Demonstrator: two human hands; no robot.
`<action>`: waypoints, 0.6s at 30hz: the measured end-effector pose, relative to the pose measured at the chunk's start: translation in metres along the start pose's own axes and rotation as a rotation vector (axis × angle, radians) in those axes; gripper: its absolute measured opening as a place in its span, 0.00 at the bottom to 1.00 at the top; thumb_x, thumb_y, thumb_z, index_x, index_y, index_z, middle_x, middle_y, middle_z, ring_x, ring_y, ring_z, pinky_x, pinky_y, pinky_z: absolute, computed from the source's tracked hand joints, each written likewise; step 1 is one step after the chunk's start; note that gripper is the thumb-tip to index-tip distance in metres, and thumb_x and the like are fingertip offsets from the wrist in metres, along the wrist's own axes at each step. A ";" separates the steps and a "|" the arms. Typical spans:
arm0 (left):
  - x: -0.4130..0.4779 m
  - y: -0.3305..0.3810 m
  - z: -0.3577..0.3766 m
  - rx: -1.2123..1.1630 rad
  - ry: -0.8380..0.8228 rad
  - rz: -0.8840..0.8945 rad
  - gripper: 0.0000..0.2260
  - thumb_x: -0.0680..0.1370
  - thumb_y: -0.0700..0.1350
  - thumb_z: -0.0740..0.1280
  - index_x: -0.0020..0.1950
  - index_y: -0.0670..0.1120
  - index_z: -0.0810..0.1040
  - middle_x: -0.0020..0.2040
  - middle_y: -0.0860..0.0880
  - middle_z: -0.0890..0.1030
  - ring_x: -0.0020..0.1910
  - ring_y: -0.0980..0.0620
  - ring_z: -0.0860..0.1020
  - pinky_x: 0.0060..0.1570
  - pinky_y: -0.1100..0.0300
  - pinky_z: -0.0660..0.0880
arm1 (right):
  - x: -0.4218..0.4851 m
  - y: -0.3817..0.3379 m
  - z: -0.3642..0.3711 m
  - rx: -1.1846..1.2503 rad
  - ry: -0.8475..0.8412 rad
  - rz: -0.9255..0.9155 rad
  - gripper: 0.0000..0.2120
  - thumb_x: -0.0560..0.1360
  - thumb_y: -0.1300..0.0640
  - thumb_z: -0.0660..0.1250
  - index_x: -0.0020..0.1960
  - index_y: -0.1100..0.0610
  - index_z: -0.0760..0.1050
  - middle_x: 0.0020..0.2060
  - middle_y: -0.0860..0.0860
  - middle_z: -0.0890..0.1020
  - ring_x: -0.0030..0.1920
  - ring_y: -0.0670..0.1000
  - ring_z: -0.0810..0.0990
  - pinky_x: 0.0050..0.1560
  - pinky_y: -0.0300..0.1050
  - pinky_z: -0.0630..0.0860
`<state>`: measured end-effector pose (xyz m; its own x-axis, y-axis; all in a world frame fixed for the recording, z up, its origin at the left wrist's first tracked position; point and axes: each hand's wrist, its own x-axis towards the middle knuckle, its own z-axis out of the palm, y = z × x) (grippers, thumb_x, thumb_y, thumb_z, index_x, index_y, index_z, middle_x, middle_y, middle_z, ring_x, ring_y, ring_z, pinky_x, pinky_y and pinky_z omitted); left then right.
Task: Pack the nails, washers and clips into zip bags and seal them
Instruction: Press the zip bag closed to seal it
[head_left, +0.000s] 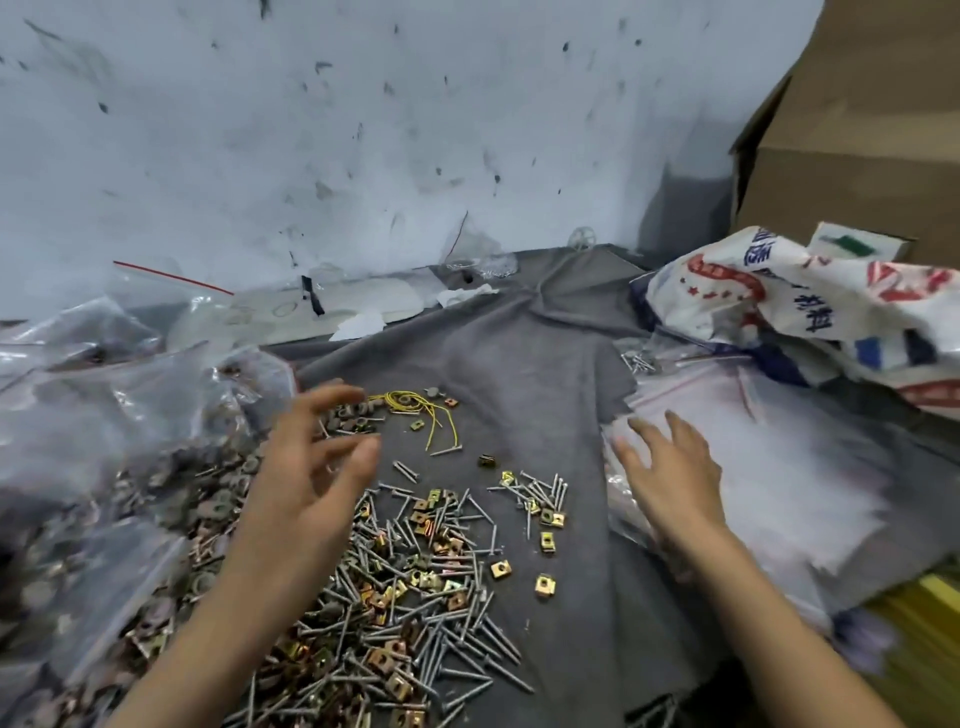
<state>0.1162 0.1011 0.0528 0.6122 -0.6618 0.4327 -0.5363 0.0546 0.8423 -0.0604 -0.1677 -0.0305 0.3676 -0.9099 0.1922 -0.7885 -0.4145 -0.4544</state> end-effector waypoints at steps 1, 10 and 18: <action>-0.004 -0.003 0.012 0.042 -0.071 0.017 0.15 0.73 0.58 0.63 0.58 0.69 0.66 0.61 0.56 0.76 0.53 0.64 0.78 0.44 0.73 0.74 | 0.007 0.005 -0.005 0.008 0.020 0.039 0.24 0.78 0.38 0.53 0.72 0.44 0.65 0.76 0.58 0.53 0.76 0.59 0.48 0.72 0.57 0.51; -0.032 -0.061 0.051 0.357 -0.226 0.029 0.23 0.78 0.46 0.65 0.68 0.61 0.60 0.67 0.56 0.67 0.65 0.57 0.70 0.63 0.62 0.65 | 0.037 0.045 -0.004 -0.220 -0.295 0.182 0.33 0.79 0.39 0.46 0.76 0.59 0.56 0.76 0.54 0.57 0.75 0.56 0.55 0.73 0.60 0.51; -0.038 -0.068 0.048 0.317 -0.119 0.103 0.23 0.77 0.41 0.67 0.66 0.61 0.66 0.59 0.60 0.73 0.57 0.63 0.74 0.56 0.56 0.74 | 0.031 0.046 -0.009 -0.240 -0.307 0.056 0.23 0.81 0.43 0.45 0.74 0.44 0.59 0.75 0.57 0.57 0.74 0.58 0.57 0.70 0.57 0.57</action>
<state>0.1014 0.0861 -0.0359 0.4838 -0.7482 0.4541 -0.7567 -0.0970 0.6465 -0.0892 -0.2148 -0.0376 0.4226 -0.8994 -0.1123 -0.8910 -0.3895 -0.2331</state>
